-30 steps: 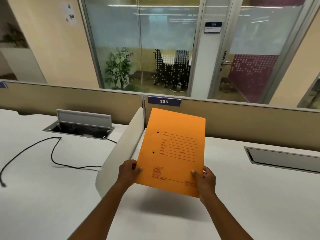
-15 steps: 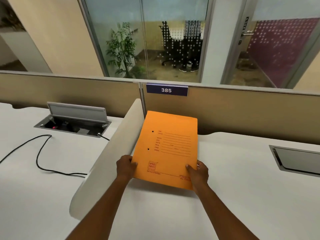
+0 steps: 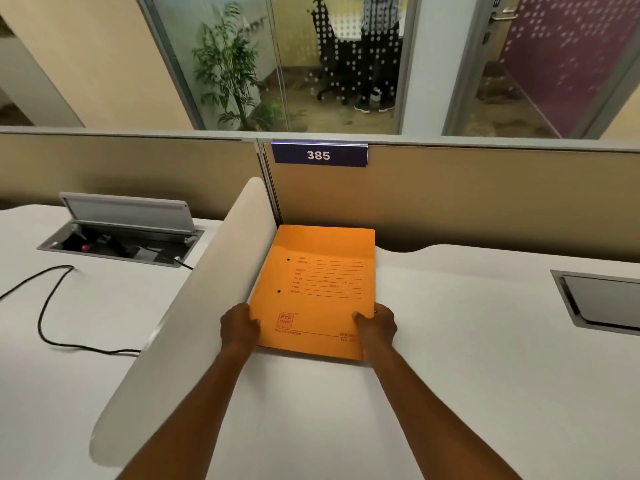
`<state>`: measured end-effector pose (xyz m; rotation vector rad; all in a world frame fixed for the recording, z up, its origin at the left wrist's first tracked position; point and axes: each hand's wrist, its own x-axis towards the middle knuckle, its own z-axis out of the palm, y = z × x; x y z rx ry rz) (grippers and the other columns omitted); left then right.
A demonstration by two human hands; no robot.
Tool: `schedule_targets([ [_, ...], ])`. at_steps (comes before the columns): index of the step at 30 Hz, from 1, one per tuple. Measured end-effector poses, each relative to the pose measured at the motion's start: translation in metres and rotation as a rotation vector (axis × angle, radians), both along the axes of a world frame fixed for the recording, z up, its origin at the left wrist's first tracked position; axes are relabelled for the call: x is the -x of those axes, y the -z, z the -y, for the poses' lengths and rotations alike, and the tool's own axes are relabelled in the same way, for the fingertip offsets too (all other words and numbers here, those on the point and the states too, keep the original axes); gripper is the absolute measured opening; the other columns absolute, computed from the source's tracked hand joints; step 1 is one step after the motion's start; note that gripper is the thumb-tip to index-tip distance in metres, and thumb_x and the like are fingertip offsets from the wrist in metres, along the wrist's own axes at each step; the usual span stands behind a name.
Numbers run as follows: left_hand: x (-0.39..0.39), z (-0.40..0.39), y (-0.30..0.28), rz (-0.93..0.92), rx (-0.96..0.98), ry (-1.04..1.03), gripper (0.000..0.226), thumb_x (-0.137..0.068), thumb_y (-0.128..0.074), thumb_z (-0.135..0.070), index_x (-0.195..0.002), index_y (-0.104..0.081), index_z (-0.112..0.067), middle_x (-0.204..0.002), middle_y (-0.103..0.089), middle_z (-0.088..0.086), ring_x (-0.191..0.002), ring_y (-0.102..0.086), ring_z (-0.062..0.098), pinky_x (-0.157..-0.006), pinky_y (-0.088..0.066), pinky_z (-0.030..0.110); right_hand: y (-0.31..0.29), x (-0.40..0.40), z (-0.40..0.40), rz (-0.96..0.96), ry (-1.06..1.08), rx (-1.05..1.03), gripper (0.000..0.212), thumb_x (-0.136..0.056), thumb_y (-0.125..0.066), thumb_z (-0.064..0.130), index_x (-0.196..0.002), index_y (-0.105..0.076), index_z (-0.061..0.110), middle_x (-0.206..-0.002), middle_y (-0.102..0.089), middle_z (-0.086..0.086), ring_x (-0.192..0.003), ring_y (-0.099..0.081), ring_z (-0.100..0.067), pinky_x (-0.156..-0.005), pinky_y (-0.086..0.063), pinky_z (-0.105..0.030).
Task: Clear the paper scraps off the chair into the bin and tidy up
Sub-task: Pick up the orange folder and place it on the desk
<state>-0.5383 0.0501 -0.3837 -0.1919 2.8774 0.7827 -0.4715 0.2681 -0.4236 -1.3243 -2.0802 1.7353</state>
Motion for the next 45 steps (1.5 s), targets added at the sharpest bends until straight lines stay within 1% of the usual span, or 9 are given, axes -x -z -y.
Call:
schedule_targets([
  [7,0.002,0.002,0.008,-0.002,0.073,0.065,0.020,-0.087,-0.059,-0.007,-0.104,-0.058,0.004,-0.108,-0.063,0.027,-0.101,-0.059,0.042,-0.087,-0.049,0.044,0.001,0.004,0.009,0.040,-0.058,-0.036,0.038,-0.091,-0.063,0.016,-0.127,-0.056,0.006,-0.127,-0.061,-0.015,-0.112,-0.060,-0.034,-0.096,-0.050,-0.044],
  [12,-0.004,0.002,0.004,-0.026,-0.032,0.038,0.029,-0.088,-0.059,-0.009,-0.113,-0.059,0.005,-0.111,-0.063,0.028,-0.100,-0.060,0.044,-0.088,-0.051,0.048,-0.004,0.003,0.009,0.069,-0.111,-0.105,0.037,-0.092,-0.062,0.021,-0.125,-0.056,0.005,-0.126,-0.061,-0.015,-0.111,-0.060,-0.033,-0.095,-0.051,-0.043],
  [17,-0.017,0.002,-0.003,-0.064,-0.126,0.105,0.039,-0.091,-0.061,-0.018,-0.121,-0.055,0.006,-0.120,-0.062,0.026,-0.108,-0.059,0.044,-0.093,-0.048,0.046,-0.015,-0.005,0.010,0.111,-0.104,-0.167,0.046,-0.092,-0.062,0.021,-0.134,-0.052,0.007,-0.140,-0.047,-0.014,-0.124,-0.052,-0.031,-0.102,-0.045,-0.039],
  [20,-0.029,0.003,-0.009,-0.054,-0.152,0.120,0.050,-0.092,-0.060,-0.021,-0.132,-0.047,0.005,-0.132,-0.055,0.025,-0.120,-0.053,0.042,-0.103,-0.041,0.047,-0.024,-0.016,0.010,0.066,-0.099,-0.201,0.042,-0.091,-0.063,0.020,-0.132,-0.055,0.010,-0.139,-0.050,-0.012,-0.123,-0.053,-0.030,-0.102,-0.046,-0.042],
  [22,-0.038,0.003,-0.012,-0.055,-0.175,0.126,0.053,-0.092,-0.060,-0.020,-0.136,-0.044,0.004,-0.135,-0.053,0.026,-0.125,-0.050,0.041,-0.106,-0.039,0.047,-0.029,-0.026,0.009,0.038,-0.108,-0.227,0.041,-0.091,-0.062,0.020,-0.131,-0.056,0.012,-0.138,-0.052,-0.012,-0.123,-0.053,-0.029,-0.102,-0.046,-0.041],
  [32,-0.115,0.003,-0.040,-0.187,-0.330,0.273,0.054,-0.093,-0.056,-0.026,-0.138,-0.042,0.000,-0.135,-0.053,0.021,-0.125,-0.049,0.033,-0.102,-0.042,0.043,-0.065,-0.094,0.021,-0.089,-0.187,-0.406,0.048,-0.091,-0.063,0.031,-0.135,-0.050,0.015,-0.140,-0.050,-0.009,-0.127,-0.051,-0.025,-0.102,-0.045,-0.040],
  [36,-0.155,0.011,-0.049,-0.227,-0.366,0.329,0.051,-0.093,-0.057,-0.024,-0.136,-0.045,-0.001,-0.137,-0.053,0.018,-0.127,-0.049,0.032,-0.104,-0.040,0.040,-0.076,-0.133,0.031,-0.108,-0.207,-0.456,0.048,-0.091,-0.062,0.030,-0.135,-0.049,0.014,-0.140,-0.049,-0.009,-0.128,-0.049,-0.025,-0.104,-0.043,-0.039],
  [40,-0.196,0.024,-0.050,-0.204,-0.313,0.379,0.056,-0.095,-0.052,-0.032,-0.141,-0.039,-0.003,-0.146,-0.046,0.014,-0.135,-0.042,0.030,-0.111,-0.033,0.040,-0.083,-0.179,0.044,-0.113,-0.194,-0.478,0.046,-0.092,-0.060,0.029,-0.134,-0.050,0.013,-0.138,-0.051,-0.010,-0.126,-0.050,-0.024,-0.103,-0.043,-0.035],
  [45,-0.249,0.044,-0.045,-0.242,-0.237,0.447,0.056,-0.096,-0.050,-0.034,-0.141,-0.040,-0.002,-0.141,-0.050,0.016,-0.131,-0.045,0.030,-0.110,-0.032,0.036,-0.086,-0.246,0.062,-0.108,-0.176,-0.499,0.044,-0.093,-0.059,0.026,-0.133,-0.050,0.009,-0.133,-0.053,-0.011,-0.125,-0.050,-0.024,-0.103,-0.039,-0.032],
])
